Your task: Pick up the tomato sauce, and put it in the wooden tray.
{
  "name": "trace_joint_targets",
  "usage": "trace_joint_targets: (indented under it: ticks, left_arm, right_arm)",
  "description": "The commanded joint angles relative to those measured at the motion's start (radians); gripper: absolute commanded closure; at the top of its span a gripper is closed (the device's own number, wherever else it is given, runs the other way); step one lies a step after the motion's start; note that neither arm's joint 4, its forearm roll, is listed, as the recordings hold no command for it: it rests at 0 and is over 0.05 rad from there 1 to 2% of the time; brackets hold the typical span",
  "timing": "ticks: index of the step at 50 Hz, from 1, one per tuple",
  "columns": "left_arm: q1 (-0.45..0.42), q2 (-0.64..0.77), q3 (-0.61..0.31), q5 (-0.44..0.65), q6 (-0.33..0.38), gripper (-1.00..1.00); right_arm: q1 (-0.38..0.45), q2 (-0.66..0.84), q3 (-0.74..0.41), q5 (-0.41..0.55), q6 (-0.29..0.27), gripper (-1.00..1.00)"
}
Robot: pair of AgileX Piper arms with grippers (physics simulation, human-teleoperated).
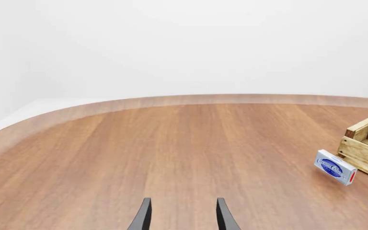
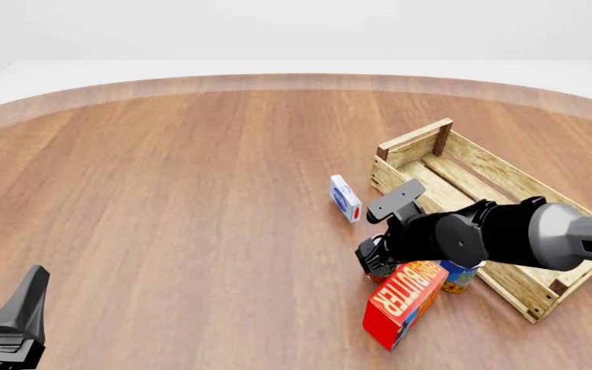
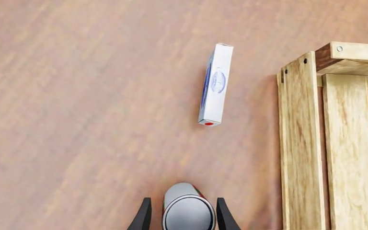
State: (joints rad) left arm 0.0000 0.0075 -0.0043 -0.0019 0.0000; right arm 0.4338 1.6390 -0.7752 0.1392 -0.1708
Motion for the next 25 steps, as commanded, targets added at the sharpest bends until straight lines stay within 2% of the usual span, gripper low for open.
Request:
trace_joint_targets:
  ticks: [1, 4, 5, 25]
  left_arm:
    - [0.000, 0.000, 0.000, 0.000, 0.000, -1.00]
    - [0.000, 0.000, 0.000, 0.000, 0.000, -1.00]
    - [0.000, 0.000, 0.000, 0.000, 0.000, -1.00]
    - [0.000, 0.000, 0.000, 0.000, 0.000, -1.00]
  right_arm:
    - [-0.002, 0.019, 0.007, -0.015, -0.006, -1.00]
    - [0.006, 0.025, 0.008, -0.017, -0.007, -1.00]
    - [0.014, 0.023, 0.007, -0.017, -0.007, 1.00]
    - [0.013, -0.017, 0.016, -0.003, -0.016, 1.00]
